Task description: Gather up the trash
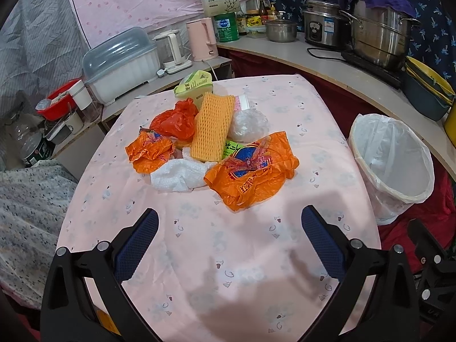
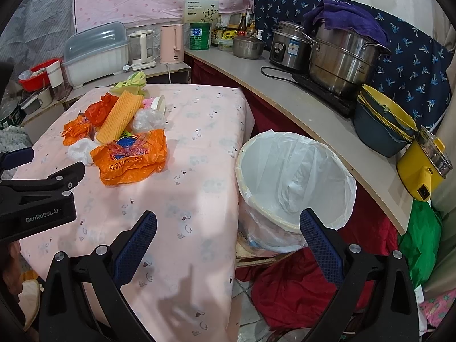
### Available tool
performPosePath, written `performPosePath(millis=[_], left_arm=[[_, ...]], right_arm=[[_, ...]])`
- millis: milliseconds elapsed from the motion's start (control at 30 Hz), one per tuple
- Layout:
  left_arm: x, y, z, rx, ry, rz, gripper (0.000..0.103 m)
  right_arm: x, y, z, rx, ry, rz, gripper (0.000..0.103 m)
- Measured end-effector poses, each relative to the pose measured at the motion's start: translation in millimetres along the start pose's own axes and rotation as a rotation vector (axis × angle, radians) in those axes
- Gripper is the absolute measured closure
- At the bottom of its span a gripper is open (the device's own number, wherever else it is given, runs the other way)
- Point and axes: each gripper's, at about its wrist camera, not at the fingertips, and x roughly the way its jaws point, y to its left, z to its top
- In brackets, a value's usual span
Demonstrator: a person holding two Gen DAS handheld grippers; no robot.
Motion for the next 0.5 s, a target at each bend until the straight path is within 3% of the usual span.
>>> performPosePath(millis=[500], left_arm=[[0.4, 0.9, 0.1, 0.005, -0.003, -0.003, 0.007]], right_arm=[[-0.4, 0.7, 0.5, -0.001, -0.001, 0.002, 0.007]])
